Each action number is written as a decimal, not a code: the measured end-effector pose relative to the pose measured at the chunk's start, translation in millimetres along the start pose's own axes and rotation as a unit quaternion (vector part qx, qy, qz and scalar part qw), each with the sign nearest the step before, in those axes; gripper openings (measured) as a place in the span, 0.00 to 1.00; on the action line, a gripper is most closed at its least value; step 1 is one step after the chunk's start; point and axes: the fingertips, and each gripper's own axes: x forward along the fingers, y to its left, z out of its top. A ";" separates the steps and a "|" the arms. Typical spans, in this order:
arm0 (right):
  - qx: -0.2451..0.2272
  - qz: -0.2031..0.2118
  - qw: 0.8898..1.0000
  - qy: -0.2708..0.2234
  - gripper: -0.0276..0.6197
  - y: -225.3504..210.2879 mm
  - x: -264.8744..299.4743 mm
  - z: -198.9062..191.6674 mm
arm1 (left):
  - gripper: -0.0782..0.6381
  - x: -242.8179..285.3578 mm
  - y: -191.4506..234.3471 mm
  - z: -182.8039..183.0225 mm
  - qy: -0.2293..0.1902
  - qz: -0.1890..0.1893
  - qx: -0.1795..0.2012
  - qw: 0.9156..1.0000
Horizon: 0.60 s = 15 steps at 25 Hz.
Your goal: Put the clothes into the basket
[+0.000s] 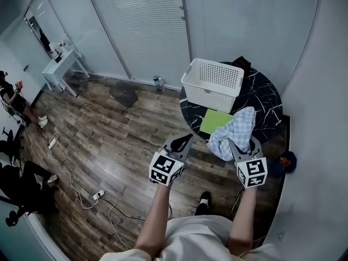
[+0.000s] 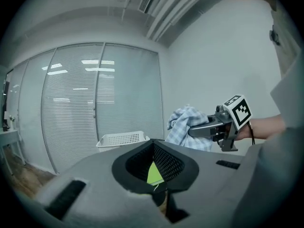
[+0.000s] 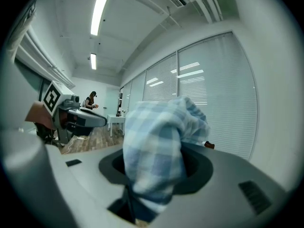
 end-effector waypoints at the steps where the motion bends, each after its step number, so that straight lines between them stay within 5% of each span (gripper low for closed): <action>1: -0.005 0.004 1.000 -0.001 0.32 -1.2 5.6 0.7 | 0.13 2.7 3.4 1.1 0.000 0.002 -0.002 1.000; 15: -0.011 0.054 0.998 0.000 0.32 -16.4 23.5 -13.5 | 0.13 25.5 18.6 1.2 0.000 0.031 -0.015 0.999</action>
